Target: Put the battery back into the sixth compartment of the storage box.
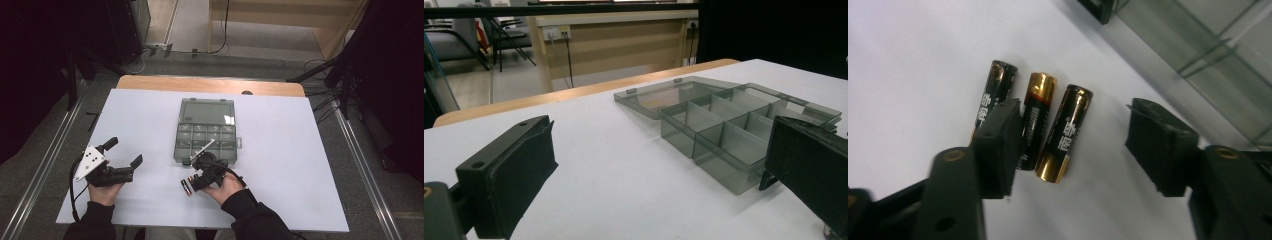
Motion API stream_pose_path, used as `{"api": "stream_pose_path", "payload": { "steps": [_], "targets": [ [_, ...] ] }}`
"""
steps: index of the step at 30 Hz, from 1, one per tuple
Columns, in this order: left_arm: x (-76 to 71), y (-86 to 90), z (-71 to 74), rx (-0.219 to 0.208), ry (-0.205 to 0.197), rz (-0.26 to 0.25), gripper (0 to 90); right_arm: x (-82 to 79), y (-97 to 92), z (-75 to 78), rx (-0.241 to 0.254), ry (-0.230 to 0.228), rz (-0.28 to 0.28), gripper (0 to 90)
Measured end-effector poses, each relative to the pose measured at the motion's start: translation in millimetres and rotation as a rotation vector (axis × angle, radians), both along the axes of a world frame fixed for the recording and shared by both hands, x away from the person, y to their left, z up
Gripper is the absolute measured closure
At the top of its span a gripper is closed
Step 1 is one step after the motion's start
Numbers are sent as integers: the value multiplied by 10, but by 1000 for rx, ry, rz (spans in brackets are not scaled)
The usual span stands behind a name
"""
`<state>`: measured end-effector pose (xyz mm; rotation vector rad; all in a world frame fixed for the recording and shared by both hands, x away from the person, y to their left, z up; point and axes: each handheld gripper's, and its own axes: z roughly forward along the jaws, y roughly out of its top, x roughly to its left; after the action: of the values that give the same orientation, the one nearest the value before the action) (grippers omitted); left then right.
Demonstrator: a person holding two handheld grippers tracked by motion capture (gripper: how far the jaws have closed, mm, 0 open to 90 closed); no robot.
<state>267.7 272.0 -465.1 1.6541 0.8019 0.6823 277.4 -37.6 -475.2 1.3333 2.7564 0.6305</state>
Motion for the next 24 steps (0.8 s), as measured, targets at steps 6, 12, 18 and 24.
{"api": "stream_pose_path", "payload": {
  "steps": [6, 12, 18, 24],
  "targets": [
    [1, -4, -2, 0, 1, -3, 0, 8, -13, 21, -20, -7, -31, 499],
    [2, -6, -4, -2, 3, -3, 0, 19, 3, -19, -62, 20, -44, 582],
    [2, -4, -3, -3, 2, -3, 0, 4, 42, -25, -91, 33, -52, 767],
    [2, -6, -4, -1, 4, -5, 0, 14, 34, -20, -87, 44, -51, 776]
  ]
}}
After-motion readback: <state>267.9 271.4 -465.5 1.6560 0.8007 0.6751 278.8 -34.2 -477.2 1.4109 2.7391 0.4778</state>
